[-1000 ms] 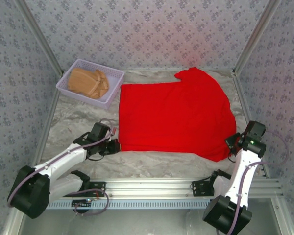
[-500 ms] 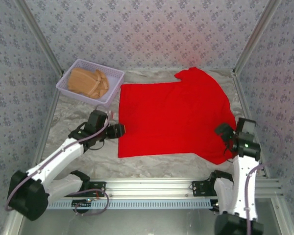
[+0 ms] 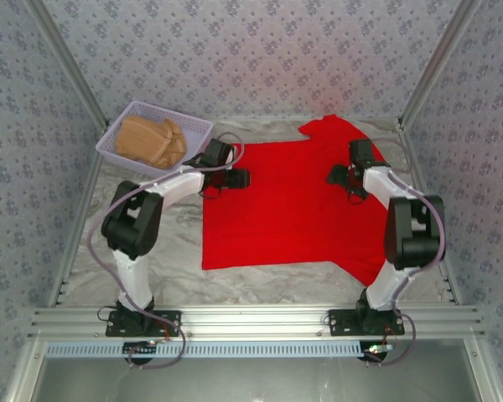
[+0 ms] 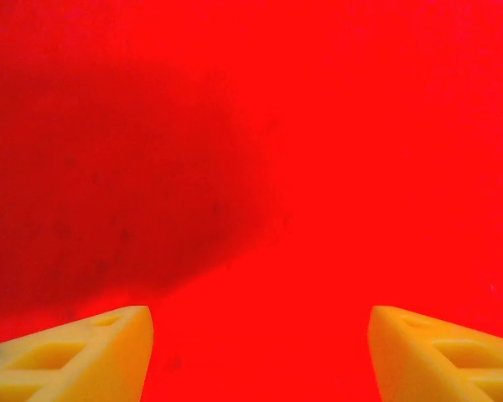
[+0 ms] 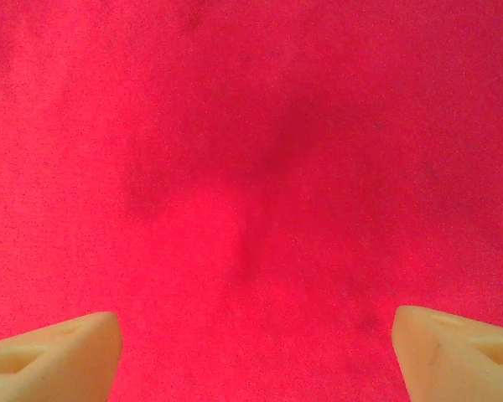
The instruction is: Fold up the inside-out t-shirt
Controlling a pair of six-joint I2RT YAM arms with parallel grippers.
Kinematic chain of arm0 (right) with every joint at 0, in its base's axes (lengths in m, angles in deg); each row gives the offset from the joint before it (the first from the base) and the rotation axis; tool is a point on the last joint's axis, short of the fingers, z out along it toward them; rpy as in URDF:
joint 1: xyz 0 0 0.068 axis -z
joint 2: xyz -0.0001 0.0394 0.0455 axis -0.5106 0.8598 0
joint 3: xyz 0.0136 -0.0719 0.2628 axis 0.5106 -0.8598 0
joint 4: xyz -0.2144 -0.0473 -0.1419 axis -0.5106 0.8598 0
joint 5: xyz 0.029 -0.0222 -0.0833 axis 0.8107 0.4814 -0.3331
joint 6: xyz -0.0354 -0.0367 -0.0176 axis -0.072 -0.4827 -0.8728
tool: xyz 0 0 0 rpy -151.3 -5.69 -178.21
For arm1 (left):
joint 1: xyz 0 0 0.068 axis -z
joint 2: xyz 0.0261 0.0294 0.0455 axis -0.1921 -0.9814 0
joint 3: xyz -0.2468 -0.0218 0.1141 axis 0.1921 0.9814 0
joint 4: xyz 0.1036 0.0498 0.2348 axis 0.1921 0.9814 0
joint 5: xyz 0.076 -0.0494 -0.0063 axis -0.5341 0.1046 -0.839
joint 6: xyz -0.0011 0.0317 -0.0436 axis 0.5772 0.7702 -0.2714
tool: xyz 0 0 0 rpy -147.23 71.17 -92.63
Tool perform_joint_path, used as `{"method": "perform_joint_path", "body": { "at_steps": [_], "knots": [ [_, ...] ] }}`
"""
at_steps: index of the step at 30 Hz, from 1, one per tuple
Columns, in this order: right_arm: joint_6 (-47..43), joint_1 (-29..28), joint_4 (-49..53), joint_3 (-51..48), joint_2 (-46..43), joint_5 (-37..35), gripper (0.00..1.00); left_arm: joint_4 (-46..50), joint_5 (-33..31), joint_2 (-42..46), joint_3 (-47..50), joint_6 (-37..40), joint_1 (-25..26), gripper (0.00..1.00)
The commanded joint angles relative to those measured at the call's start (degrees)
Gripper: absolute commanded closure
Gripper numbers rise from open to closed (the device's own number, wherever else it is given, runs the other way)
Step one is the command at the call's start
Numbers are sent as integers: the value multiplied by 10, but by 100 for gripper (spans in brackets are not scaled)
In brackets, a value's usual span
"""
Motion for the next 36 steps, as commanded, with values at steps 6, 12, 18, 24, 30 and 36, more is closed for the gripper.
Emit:
{"method": "perform_joint_path", "body": {
  "at_steps": [6,12,18,24,30,36],
  "knots": [
    [23,-10,-42,85,124,22,18,105,15,-135,-150,36,-23,32],
    [38,-22,-38,126,179,38,20,133,25,-171,-185,38,-48,32],
    [54,-40,-27,186,227,52,21,161,29,-204,-232,49,-69,32],
    [75,-64,-26,221,246,50,22,205,26,-249,-312,66,-96,32],
    [77,-85,-5,268,258,80,21,274,26,-320,-468,82,-115,32],
    [0,-66,39,208,136,78,16,279,82,-290,-491,77,-109,30]
  ]
}}
